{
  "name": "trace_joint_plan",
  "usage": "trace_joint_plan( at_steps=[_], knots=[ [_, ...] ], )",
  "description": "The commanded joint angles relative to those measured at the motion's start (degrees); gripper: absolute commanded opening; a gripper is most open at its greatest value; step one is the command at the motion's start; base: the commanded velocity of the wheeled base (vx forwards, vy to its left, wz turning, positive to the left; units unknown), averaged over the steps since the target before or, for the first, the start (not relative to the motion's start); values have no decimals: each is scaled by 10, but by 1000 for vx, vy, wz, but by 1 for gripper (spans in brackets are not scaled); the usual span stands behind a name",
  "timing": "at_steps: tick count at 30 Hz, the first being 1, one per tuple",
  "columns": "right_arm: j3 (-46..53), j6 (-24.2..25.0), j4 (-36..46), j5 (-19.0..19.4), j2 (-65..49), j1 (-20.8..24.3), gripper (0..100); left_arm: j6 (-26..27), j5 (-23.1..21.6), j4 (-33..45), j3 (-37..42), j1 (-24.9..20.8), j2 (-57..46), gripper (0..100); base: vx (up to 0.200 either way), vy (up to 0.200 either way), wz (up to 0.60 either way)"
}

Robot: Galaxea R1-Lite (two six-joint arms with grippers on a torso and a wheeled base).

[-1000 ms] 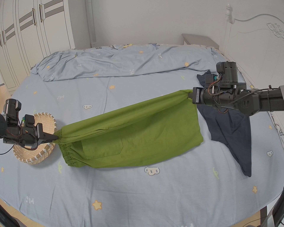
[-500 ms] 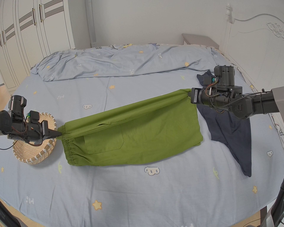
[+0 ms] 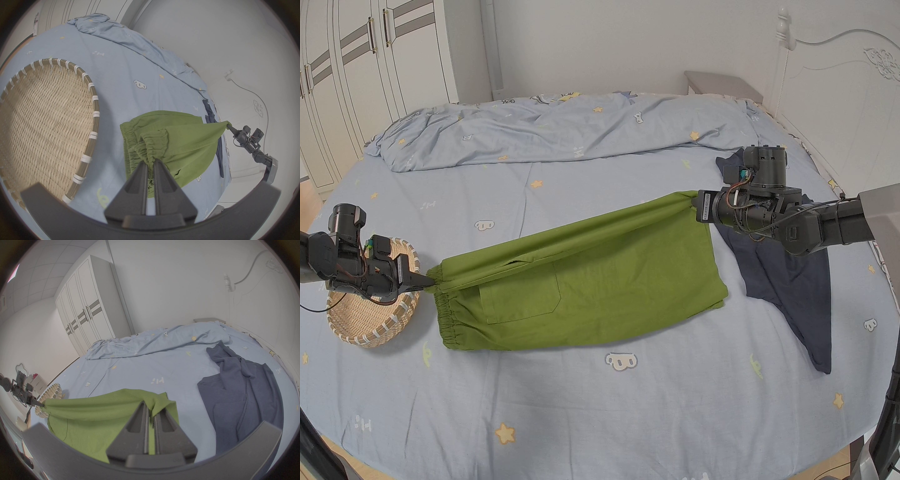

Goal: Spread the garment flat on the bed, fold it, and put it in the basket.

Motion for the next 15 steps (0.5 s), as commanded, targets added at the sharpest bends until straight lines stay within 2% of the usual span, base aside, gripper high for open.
trace_joint_plan(
  at_steps=[1, 6, 15],
  knots=[
    [-13, 0, -8, -1, 19, 1, 0, 0, 1, -1, -7, 8, 18, 0, 0, 0, 0],
    [-27, 0, -8, -2, 33, 3, 0, 0, 0, -2, -12, 13, 19, 0, 0, 0, 0],
    [-5, 1, -5, -2, 29, -2, 0, 0, 1, -9, -31, -5, 39, 0, 0, 0, 0]
  ],
)
